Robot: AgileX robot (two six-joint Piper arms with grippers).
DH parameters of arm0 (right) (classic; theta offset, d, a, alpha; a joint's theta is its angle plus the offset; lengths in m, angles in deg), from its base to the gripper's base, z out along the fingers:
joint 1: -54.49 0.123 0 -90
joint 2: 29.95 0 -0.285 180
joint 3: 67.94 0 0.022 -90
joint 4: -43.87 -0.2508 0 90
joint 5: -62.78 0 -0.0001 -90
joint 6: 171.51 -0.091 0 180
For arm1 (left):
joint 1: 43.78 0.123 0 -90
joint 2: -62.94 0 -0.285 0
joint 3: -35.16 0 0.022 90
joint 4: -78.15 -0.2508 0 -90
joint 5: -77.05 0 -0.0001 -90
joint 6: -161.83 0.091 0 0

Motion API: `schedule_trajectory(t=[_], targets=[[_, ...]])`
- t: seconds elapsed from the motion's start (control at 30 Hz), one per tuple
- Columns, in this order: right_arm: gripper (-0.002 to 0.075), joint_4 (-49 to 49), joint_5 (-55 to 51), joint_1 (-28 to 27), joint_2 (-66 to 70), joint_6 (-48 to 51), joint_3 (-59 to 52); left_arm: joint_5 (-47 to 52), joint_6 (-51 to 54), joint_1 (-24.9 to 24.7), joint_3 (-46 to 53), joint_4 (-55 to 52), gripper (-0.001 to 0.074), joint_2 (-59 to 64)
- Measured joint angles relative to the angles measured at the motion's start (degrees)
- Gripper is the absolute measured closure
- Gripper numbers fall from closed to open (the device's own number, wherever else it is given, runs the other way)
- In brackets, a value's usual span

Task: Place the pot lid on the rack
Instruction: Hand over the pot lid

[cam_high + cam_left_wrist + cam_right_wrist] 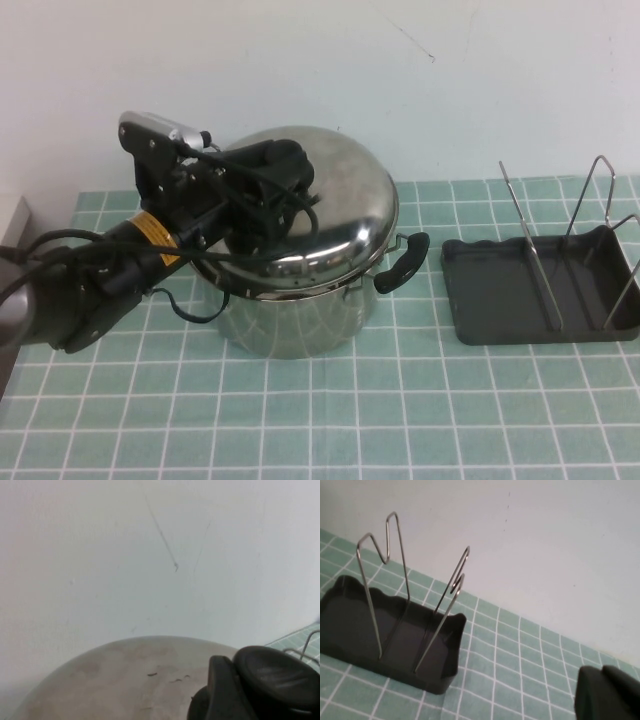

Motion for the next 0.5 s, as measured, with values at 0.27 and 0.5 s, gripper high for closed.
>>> schedule_trajectory(t=[0.27, 0.5], targets=[[0.0729, -5.1, -0.1, 0.0, 0.0, 0.0, 5.4, -1.9, -2.0, 0.0, 0.0, 2.3, 0.0402, -6.4], [0.0729, -38.1, -18.6, 0.0, 2.5, 15.7, 19.1, -2.3, -4.1, -4.1, 0.0, 4.2, 0.0401, -15.6]])
